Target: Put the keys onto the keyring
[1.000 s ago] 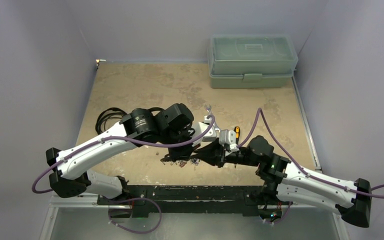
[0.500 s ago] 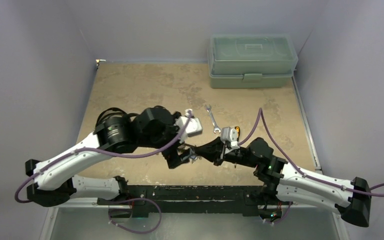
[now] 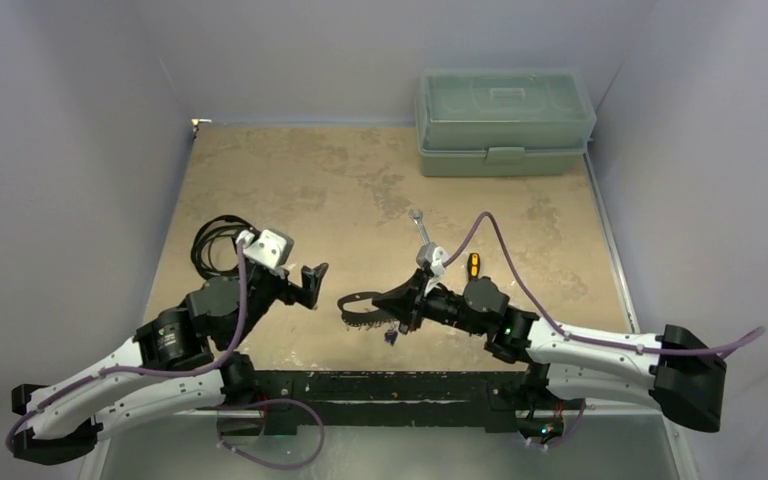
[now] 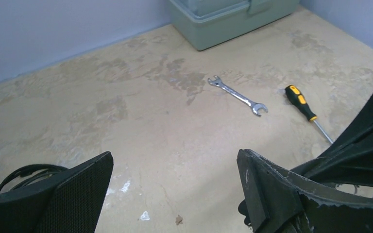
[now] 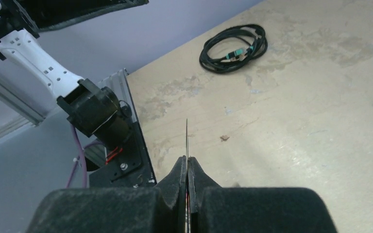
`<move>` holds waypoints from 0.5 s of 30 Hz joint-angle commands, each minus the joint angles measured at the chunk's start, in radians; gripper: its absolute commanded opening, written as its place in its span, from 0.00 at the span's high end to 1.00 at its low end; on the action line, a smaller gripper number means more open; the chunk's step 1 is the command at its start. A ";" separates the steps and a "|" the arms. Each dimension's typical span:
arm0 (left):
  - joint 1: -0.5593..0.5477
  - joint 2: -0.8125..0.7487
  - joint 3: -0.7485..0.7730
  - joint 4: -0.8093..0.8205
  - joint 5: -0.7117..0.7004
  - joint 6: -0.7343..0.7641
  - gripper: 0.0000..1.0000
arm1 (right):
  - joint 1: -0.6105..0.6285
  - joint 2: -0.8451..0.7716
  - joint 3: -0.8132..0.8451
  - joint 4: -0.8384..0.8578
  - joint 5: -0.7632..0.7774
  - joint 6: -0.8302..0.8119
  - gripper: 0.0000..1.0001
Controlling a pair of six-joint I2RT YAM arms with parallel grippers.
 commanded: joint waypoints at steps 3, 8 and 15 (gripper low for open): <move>0.001 0.001 -0.047 0.101 -0.157 -0.015 0.04 | 0.002 0.129 0.001 0.281 0.037 0.172 1.00; 0.005 0.013 -0.062 0.088 -0.163 -0.023 0.05 | 0.002 0.295 -0.001 0.504 0.039 0.305 1.00; 0.016 0.020 -0.070 0.070 -0.182 -0.055 0.05 | 0.002 0.568 -0.030 0.880 0.108 0.543 1.00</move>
